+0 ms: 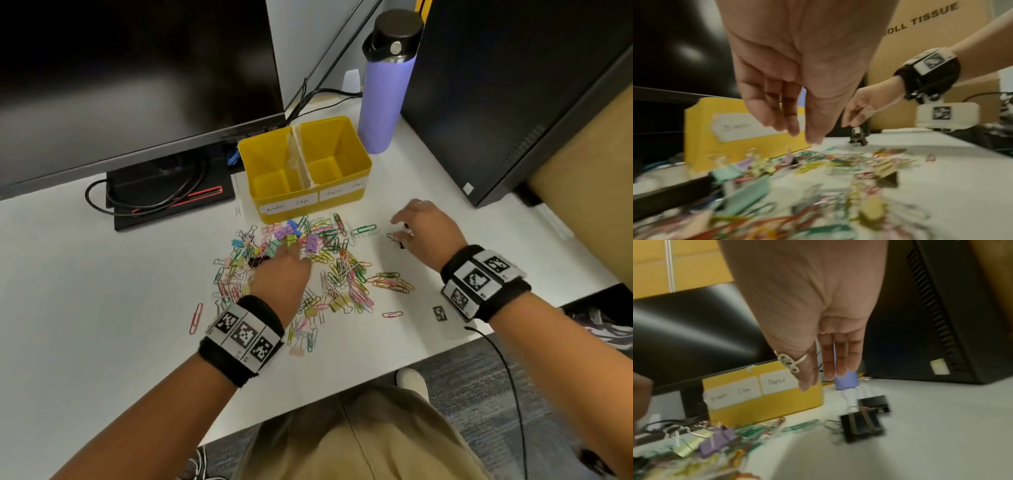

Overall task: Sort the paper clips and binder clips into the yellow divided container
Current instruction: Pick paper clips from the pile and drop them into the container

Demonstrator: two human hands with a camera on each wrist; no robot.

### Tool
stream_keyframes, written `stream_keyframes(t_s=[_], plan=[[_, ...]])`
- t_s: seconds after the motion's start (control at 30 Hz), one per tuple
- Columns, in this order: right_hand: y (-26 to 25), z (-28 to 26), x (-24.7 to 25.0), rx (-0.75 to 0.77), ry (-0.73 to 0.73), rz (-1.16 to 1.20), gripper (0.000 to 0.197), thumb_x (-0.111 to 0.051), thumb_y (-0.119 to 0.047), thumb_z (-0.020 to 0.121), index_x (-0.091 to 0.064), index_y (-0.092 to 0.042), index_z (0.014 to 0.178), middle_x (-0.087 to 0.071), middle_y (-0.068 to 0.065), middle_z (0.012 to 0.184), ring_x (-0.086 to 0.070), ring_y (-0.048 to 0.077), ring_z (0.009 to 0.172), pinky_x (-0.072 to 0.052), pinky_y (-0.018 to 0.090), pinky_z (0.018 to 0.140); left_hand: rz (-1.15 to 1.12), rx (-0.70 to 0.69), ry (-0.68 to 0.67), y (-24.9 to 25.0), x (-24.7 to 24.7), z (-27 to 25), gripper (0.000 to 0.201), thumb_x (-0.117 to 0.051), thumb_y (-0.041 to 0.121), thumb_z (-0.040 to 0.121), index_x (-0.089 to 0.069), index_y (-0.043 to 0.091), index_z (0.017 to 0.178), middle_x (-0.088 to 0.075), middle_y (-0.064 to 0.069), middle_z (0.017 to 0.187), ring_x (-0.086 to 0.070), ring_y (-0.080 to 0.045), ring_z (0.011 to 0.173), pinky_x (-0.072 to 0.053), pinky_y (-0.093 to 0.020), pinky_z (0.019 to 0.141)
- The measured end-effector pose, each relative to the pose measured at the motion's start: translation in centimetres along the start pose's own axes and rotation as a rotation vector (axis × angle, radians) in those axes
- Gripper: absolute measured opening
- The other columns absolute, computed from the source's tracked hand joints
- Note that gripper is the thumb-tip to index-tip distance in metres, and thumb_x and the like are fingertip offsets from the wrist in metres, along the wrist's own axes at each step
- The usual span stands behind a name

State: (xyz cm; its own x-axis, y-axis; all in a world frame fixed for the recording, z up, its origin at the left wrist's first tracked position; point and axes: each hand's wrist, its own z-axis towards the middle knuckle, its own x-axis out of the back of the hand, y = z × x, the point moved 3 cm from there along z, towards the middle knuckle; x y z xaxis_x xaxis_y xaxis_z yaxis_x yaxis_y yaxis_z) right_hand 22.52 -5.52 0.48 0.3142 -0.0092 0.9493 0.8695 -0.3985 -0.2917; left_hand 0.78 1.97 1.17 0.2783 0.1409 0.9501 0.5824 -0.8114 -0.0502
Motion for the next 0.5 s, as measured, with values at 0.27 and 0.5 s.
stream_keyframes(t_s=[0.27,0.5], plan=[[-5.9,2.4,-3.8,0.225,-0.413,0.035,0.064,-0.035,0.011,0.084,-0.027,-0.014,0.142,-0.017,0.010,0.155,-0.023,0.024,0.141,-0.027,0.033,0.114,-0.030,-0.415,-0.020,3.8,-3.8,-1.9,0.030,-0.061,0.020,0.082,-0.063,0.005,0.108,-0.067,-0.009,0.106,-0.066,-0.026,0.089,-0.056,-0.034,0.061],[-4.3,-3.1,-5.3,0.312,-0.450,0.033,0.060,-0.037,0.009,0.086,-0.030,-0.013,0.141,-0.020,0.008,0.154,-0.022,0.024,0.141,-0.020,0.031,0.116,-0.089,-0.226,-0.062,-2.7,-3.7,-3.6,0.037,-0.053,0.024,0.089,-0.055,0.004,0.120,-0.060,-0.011,0.123,-0.060,-0.027,0.106,-0.056,-0.040,0.082]])
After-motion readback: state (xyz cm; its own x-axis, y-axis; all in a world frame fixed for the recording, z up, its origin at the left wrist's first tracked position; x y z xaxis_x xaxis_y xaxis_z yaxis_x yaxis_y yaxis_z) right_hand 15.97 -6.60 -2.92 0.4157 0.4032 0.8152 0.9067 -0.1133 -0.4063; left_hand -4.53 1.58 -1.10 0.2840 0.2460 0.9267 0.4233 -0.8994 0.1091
